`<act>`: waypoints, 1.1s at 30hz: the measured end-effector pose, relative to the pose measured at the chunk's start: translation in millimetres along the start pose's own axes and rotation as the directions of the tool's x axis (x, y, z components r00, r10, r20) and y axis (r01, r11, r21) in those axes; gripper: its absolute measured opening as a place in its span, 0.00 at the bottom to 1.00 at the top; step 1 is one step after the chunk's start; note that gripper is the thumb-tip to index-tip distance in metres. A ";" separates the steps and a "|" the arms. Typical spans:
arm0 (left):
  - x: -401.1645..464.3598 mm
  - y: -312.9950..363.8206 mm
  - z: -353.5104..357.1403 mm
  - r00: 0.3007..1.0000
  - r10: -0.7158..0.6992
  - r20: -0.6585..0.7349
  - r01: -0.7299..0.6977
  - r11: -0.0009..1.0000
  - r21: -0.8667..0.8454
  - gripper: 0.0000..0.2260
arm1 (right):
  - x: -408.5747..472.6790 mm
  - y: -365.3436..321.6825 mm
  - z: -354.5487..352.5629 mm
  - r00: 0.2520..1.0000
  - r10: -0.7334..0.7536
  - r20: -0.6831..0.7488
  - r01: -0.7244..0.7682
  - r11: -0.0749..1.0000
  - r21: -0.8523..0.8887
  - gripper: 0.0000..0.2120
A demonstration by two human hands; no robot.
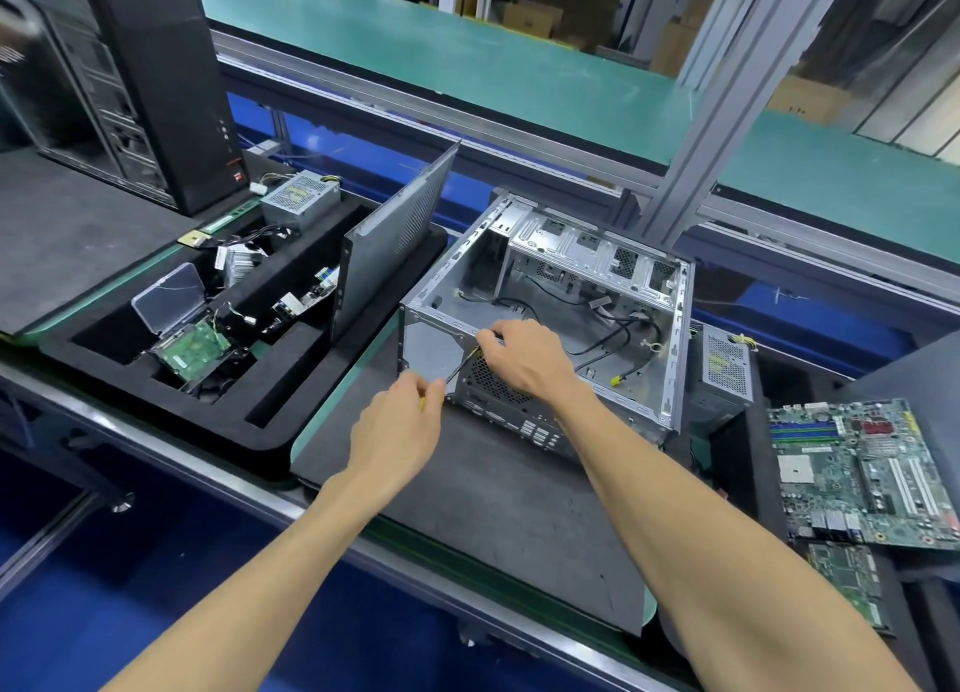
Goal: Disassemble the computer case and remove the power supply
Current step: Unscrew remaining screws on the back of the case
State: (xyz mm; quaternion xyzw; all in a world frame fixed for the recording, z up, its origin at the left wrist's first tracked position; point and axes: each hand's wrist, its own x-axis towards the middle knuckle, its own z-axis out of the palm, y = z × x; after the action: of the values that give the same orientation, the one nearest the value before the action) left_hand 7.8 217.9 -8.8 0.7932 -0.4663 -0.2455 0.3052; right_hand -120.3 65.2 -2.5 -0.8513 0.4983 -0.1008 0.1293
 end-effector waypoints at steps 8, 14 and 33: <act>4.4 8.7 -0.9 0.879 -0.206 0.430 0.474 0.483 -0.736 0.07 | -1.2 -1.9 -1.5 1.000 -0.017 -0.015 0.017 1.000 0.009 0.16; 6.3 4.5 -16.9 0.621 0.060 0.781 0.783 -0.083 -0.616 0.09 | -0.9 -1.7 -0.1 0.999 -0.016 -0.028 0.017 1.000 0.019 0.16; 11.1 -3.3 -1.1 0.849 -0.169 0.501 0.496 0.581 -0.645 0.17 | -0.6 -2.6 -0.2 1.000 0.008 -0.026 -0.007 1.000 0.022 0.16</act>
State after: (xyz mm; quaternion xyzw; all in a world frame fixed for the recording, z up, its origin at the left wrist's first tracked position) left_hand 15.4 209.6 -11.6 0.6021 -0.2104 -0.6214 0.4551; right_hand -118.5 66.9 -1.5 -0.8466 0.5020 -0.1169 0.1322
